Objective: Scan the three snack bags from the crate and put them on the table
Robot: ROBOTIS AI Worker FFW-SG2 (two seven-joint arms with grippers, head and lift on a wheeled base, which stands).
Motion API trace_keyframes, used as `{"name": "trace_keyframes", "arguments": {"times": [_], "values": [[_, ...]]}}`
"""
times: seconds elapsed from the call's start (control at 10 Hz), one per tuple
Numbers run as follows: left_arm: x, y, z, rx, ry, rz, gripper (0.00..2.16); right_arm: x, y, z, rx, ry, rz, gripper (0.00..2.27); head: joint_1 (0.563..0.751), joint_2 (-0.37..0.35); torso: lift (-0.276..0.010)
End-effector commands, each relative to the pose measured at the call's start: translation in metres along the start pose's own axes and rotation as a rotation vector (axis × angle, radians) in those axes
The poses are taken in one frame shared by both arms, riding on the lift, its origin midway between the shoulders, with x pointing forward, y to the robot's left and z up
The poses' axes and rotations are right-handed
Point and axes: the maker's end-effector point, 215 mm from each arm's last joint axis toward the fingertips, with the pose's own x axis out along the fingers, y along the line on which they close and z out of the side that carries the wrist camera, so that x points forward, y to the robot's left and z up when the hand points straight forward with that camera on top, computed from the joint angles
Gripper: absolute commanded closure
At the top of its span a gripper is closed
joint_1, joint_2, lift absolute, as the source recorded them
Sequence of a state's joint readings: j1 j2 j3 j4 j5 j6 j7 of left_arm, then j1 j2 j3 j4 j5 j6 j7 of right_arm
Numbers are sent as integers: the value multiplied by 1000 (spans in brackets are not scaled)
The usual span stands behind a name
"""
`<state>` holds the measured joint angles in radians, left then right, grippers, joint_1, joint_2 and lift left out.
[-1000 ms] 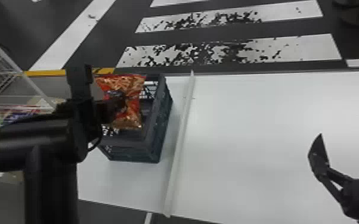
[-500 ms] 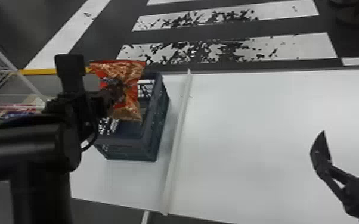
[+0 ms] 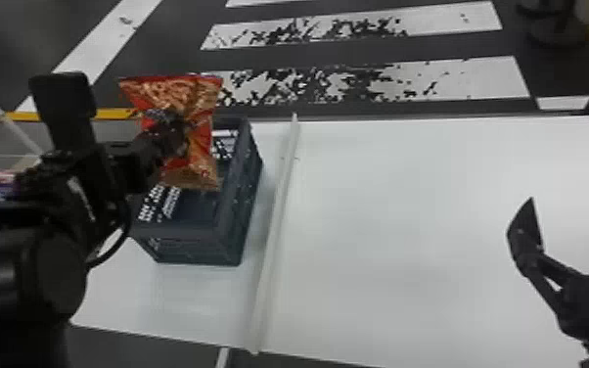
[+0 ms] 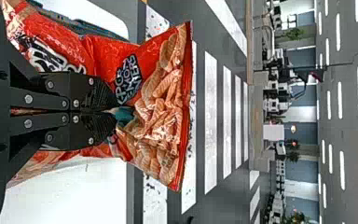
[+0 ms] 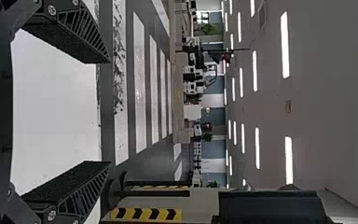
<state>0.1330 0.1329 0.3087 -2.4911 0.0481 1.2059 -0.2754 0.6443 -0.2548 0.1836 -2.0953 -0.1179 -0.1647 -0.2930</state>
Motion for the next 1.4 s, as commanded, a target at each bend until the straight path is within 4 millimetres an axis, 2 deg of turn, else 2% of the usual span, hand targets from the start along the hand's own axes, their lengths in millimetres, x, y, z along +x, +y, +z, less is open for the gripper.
{"name": "trace_keyframes", "arguments": {"times": [0.0, 0.1, 0.2, 0.3, 0.6, 0.7, 0.9, 1.0, 1.2, 1.3], "values": [[-1, -43, 0, -20, 0, -86, 1885, 2, -9, 6, 7, -9, -17, 113, 695, 182, -94], [1, -76, -4, -39, 5, -163, 1885, 2, -14, 12, 8, -18, -24, 113, 695, 143, -94], [3, -119, -10, -55, 20, -253, 1885, 3, -19, 18, 14, -27, -34, 113, 695, 84, -94], [6, -159, -27, -76, 59, -343, 1885, 5, -26, 22, 22, -33, -45, 113, 695, 53, -94], [9, -275, -106, -48, 234, -585, 1885, 9, -39, 45, 35, -73, -66, 113, 695, -135, -94], [7, -307, -130, -38, 269, -658, 1885, 10, -43, 50, 42, -80, -76, 113, 695, -200, -94], [4, -373, -166, 17, 294, -788, 1882, 11, -45, 53, 46, -81, -79, 113, 695, -289, -94], [2, -400, -182, 30, 308, -859, 1878, 11, -45, 56, 55, -87, -79, 113, 695, -338, -94], [3, -431, -210, 68, 328, -944, 1872, 11, -44, 60, 61, -93, -75, 113, 695, -350, -94], [6, -440, -220, 105, 323, -954, 1872, 12, -42, 61, 65, -95, -73, 113, 695, -350, -94]]}}
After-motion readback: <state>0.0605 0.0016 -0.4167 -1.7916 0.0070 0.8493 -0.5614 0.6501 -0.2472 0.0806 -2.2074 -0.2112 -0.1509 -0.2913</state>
